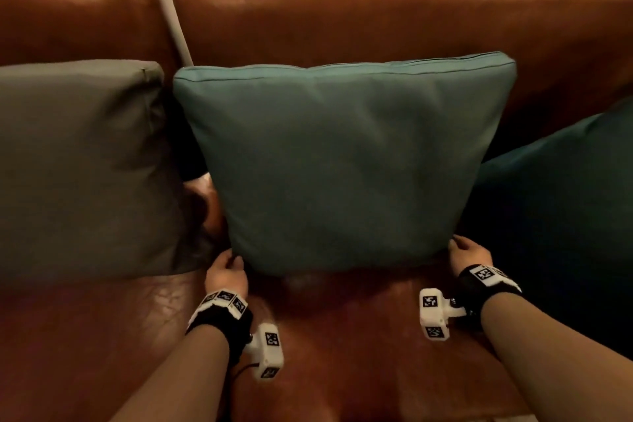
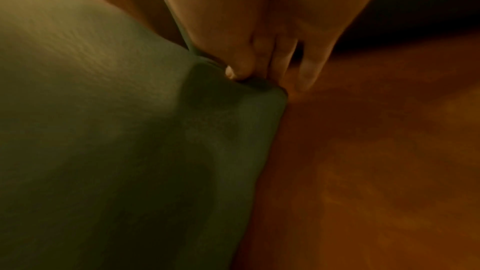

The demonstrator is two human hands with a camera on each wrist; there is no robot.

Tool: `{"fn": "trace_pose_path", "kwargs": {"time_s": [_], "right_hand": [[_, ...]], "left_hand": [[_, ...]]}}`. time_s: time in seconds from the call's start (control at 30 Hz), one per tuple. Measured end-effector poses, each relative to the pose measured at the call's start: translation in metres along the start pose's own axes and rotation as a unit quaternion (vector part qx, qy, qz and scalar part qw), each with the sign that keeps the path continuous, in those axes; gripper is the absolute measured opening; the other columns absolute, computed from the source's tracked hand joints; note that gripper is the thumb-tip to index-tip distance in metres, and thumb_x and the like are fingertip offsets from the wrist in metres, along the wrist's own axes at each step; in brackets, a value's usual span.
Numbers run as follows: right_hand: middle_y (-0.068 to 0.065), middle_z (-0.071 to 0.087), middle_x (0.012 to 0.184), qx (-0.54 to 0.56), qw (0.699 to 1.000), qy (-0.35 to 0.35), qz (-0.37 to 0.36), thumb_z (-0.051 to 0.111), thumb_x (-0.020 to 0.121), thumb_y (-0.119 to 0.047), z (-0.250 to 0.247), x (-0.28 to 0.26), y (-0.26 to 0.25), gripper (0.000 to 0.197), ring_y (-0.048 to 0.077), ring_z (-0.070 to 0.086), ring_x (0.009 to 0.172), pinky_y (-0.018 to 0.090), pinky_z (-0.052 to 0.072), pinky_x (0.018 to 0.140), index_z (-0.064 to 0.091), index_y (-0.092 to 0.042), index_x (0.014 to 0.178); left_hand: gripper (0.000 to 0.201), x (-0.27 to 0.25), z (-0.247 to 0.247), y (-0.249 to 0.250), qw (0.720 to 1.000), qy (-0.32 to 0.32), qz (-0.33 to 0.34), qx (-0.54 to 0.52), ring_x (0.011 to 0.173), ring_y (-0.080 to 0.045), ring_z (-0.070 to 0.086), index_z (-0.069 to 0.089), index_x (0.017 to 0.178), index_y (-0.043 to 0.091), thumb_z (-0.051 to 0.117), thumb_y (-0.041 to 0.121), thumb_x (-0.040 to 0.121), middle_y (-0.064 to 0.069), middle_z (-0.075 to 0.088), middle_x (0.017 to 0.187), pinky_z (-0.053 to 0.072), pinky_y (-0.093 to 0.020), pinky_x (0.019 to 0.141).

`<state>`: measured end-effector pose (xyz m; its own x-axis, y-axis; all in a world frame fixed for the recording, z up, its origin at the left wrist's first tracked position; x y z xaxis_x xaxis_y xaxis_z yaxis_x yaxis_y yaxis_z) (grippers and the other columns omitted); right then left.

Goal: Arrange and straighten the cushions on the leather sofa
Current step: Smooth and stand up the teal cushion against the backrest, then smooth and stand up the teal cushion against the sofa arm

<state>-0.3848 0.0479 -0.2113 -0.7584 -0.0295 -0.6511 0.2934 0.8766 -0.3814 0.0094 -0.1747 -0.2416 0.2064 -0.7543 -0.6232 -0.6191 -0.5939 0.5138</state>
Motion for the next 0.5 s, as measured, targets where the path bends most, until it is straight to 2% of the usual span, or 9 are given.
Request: {"fn": "trace_pose_path", "kwargs": {"time_s": [0.07,0.13,0.23,0.3,0.37,0.4,0.47,0.5], "right_hand": [[0.011,0.064,0.128,-0.025,0.999,0.038,0.005,0.060,0.095,-0.027,-0.005,0.001,-0.001,0.031,0.034,0.059,0.117,0.037,0.047,0.097,0.067,-0.017,0.124],[0.009,0.065,0.127,-0.030,0.998,0.061,0.017,0.062,0.093,-0.028,-0.008,0.002,-0.001,0.030,0.033,0.059,0.117,0.037,0.047,0.098,0.069,-0.018,0.121],[0.008,0.065,0.128,0.004,0.998,0.057,0.025,0.062,0.093,-0.027,-0.009,-0.001,-0.003,0.032,0.031,0.060,0.117,0.036,0.047,0.099,0.067,-0.019,0.123],[0.009,0.066,0.123,0.017,0.999,0.043,0.023,0.060,0.093,-0.028,-0.010,-0.007,-0.003,0.032,0.031,0.062,0.108,0.035,0.049,0.092,0.066,-0.019,0.123],[0.010,0.068,0.115,0.030,0.999,0.027,0.017,0.062,0.088,-0.033,-0.012,-0.012,0.001,0.034,0.031,0.065,0.099,0.039,0.053,0.091,0.067,-0.019,0.118],[0.010,0.070,0.111,0.042,0.999,0.026,0.012,0.065,0.082,-0.038,-0.013,-0.002,0.016,0.037,0.031,0.067,0.096,0.044,0.054,0.091,0.068,-0.020,0.115],[0.007,0.071,0.096,0.072,0.997,0.025,0.004,0.066,0.065,-0.048,-0.014,0.008,0.049,0.052,0.029,0.068,0.085,0.052,0.056,0.086,0.068,-0.021,0.109],[0.004,0.070,0.089,0.091,0.996,0.024,0.006,0.067,0.066,-0.047,-0.016,-0.005,0.058,0.050,0.027,0.067,0.079,0.052,0.058,0.082,0.068,-0.021,0.109]], "left_hand": [[0.022,0.011,-0.004,-0.003,1.000,0.011,-0.020,-0.009,0.101,-0.034,0.066,0.067,0.110,0.008,0.066,0.015,0.089,-0.017,0.071,0.105,0.049,-0.036,0.090],[0.016,0.021,-0.006,-0.005,1.000,0.002,-0.031,0.007,0.094,-0.036,0.068,0.065,0.100,0.012,0.070,0.020,0.086,-0.018,0.072,0.097,0.054,-0.042,0.087],[0.015,0.029,-0.004,-0.006,0.999,0.000,-0.027,0.030,0.092,-0.037,0.068,0.061,0.097,0.017,0.068,0.025,0.087,-0.019,0.071,0.101,0.055,-0.045,0.085],[0.022,0.028,-0.004,-0.008,0.998,-0.006,-0.026,0.061,0.098,-0.039,0.066,0.062,0.107,0.012,0.065,0.025,0.089,-0.021,0.069,0.108,0.053,-0.042,0.088],[0.035,0.022,-0.007,-0.015,0.992,-0.040,-0.024,0.116,0.109,-0.038,0.062,0.061,0.119,0.003,0.060,0.025,0.092,-0.022,0.066,0.117,0.048,-0.038,0.093],[0.036,0.016,-0.009,-0.020,0.987,-0.068,-0.029,0.142,0.113,-0.038,0.060,0.062,0.119,0.002,0.058,0.025,0.092,-0.022,0.065,0.121,0.046,-0.037,0.095],[0.031,0.000,-0.013,-0.031,0.974,-0.129,-0.024,0.185,0.114,-0.037,0.059,0.067,0.113,0.002,0.056,0.022,0.092,-0.022,0.065,0.121,0.045,-0.036,0.093],[0.027,-0.007,-0.013,-0.037,0.968,-0.158,-0.016,0.193,0.112,-0.037,0.060,0.069,0.109,0.004,0.055,0.020,0.093,-0.022,0.066,0.119,0.045,-0.036,0.092]]}}
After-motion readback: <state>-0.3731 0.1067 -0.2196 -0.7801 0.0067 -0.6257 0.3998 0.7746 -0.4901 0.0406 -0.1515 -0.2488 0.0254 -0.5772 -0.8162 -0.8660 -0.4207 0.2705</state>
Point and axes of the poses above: each hand's wrist, its own x-axis towards the middle knuckle, its own z-axis out of the palm, y = z × x, the point moved 4 cm from there along x, towards the middle knuckle
